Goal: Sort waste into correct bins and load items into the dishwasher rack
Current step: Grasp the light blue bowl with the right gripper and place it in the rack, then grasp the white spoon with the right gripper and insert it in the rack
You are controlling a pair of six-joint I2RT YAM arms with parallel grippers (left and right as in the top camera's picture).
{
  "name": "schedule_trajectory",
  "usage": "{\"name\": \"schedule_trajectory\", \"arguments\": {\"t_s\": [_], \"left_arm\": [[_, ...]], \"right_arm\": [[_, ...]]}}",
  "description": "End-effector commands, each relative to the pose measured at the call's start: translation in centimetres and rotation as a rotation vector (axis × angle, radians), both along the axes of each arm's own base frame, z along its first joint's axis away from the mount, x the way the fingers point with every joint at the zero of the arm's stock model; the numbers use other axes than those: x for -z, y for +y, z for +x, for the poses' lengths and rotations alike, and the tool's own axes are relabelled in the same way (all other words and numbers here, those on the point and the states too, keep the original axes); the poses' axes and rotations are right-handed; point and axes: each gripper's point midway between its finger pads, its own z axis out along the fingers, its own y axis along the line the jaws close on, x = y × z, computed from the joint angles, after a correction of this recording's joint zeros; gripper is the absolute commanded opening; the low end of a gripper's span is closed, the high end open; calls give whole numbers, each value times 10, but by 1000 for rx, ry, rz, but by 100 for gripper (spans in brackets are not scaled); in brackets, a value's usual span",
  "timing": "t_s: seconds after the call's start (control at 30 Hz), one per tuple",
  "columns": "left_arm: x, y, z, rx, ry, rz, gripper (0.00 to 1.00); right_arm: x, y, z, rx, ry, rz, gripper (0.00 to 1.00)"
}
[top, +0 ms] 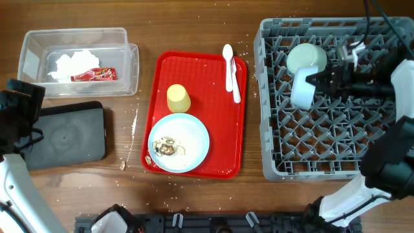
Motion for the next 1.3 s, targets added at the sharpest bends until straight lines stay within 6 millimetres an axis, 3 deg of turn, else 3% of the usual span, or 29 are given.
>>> {"name": "schedule_trajectory", "arguments": {"t_s": [0.0, 0.07, 0.13, 0.17, 0.27, 0.43, 0.53, 0.6, 0.67, 0.73, 0.77, 0.83, 0.9, 0.97, 1.03, 1.07, 1.1, 1.17, 1.23, 1.27], "left_arm": [[0, 1, 0, 9, 2, 12, 100], [0, 1, 0, 9, 2, 12, 100], [0, 1, 0, 9, 2, 12, 100], [0, 1, 0, 9, 2, 12, 100], [0, 1, 0, 9, 2, 12, 100], [0, 1, 0, 9, 2, 12, 100], [0, 1, 0, 9, 2, 12, 100], [0, 1, 0, 9, 2, 12, 100], [0, 1, 0, 9, 2, 12, 100], [0, 1, 0, 9, 2, 12, 100], [0, 1, 0, 9, 2, 12, 100], [0, 1, 0, 9, 2, 12, 100], [0, 1, 0, 9, 2, 12, 100], [0, 1, 0, 9, 2, 12, 100], [0, 1, 0, 9, 2, 12, 100], [0, 1, 0, 9, 2, 12, 100], [0, 1, 0, 9, 2, 12, 100], [0, 1, 0, 9, 2, 12, 100], [0, 1, 0, 9, 2, 12, 100], [0, 1, 0, 9, 2, 12, 100]], "right_arm": [[24, 5, -4, 5, 42, 66, 4], [31, 4, -5, 12, 81, 55, 4], [36, -6, -2, 51, 123, 42, 22], [35, -11, -1, 68, 123, 43, 24], [14, -19, 5, 127, 84, 136, 6], [2, 5, -1, 67, 74, 168, 4], [1, 10, -2, 52, 73, 161, 4], [10, 9, -4, 31, 78, 114, 5], [31, 4, -6, 26, 161, 30, 5], [50, -14, 4, 87, 222, -49, 6], [54, -20, 8, 114, 231, -63, 11], [55, -30, 11, 149, 236, -70, 34], [52, -43, 12, 177, 250, -117, 43], [43, -65, 14, 242, 282, -246, 45], [24, -100, 16, 392, 321, -466, 46], [8, -125, 13, 510, 343, -612, 49], [-7, -136, 9, 576, 332, -681, 50], [-47, -133, 2, 628, 215, -732, 50], [-77, -101, -1, 585, 90, -753, 60], [-88, -73, 3, 526, 12, -772, 64]]}}
